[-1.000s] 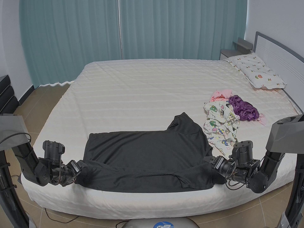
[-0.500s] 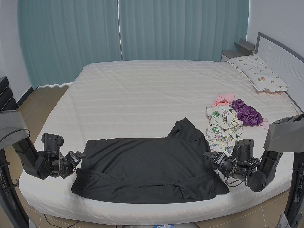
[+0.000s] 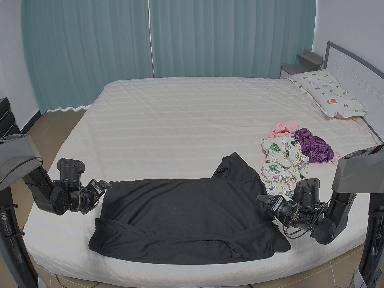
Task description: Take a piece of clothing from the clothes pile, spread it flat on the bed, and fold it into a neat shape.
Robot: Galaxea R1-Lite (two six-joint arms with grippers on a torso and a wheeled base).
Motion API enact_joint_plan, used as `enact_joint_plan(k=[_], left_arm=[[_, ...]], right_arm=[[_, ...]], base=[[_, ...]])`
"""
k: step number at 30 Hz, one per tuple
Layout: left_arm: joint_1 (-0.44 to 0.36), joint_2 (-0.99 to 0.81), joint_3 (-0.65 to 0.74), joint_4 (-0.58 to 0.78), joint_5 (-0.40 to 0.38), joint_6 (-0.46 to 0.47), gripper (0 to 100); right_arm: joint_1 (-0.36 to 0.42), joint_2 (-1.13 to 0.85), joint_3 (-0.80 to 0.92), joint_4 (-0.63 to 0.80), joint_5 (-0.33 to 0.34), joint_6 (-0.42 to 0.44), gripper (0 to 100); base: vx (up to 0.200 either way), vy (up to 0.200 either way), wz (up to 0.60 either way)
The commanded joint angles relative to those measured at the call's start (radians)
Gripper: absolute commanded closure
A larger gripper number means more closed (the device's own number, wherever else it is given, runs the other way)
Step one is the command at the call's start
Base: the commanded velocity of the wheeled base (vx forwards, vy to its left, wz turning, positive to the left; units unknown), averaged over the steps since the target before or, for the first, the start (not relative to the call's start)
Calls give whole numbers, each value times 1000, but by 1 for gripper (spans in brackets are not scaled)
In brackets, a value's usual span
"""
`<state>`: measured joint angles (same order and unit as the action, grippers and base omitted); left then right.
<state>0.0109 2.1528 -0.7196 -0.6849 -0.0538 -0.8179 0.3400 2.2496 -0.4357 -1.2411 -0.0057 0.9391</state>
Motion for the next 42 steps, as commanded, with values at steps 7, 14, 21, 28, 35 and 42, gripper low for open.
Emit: enact_joint_plan(k=[7,14,21,28,35,42], left_arm=[[-2,141,-212,82,-6,63,0],[1,280,-463,186,-9,151,0],[4,397,-629,192,-34,273,0],[4,455,-696,191,-27,339,0],[3,443,-678,189,0,336,0],[6,412,-647,191,0,329,0]], right_arm=[[1,16,-1,0,0,-23,0],[-7,15,-8,12,0,-57,0],[-13,12,-8,41,0,-128,0],[-13,4,-29,60,-7,-171,0],[-13,-22,-104,121,-10,-201,0],[-33,-25,-201,236,-10,-215,0]], base=[[0,0,0],[0,0,0],[0,0,0],[0,0,0],[0,0,0],[0,0,0]])
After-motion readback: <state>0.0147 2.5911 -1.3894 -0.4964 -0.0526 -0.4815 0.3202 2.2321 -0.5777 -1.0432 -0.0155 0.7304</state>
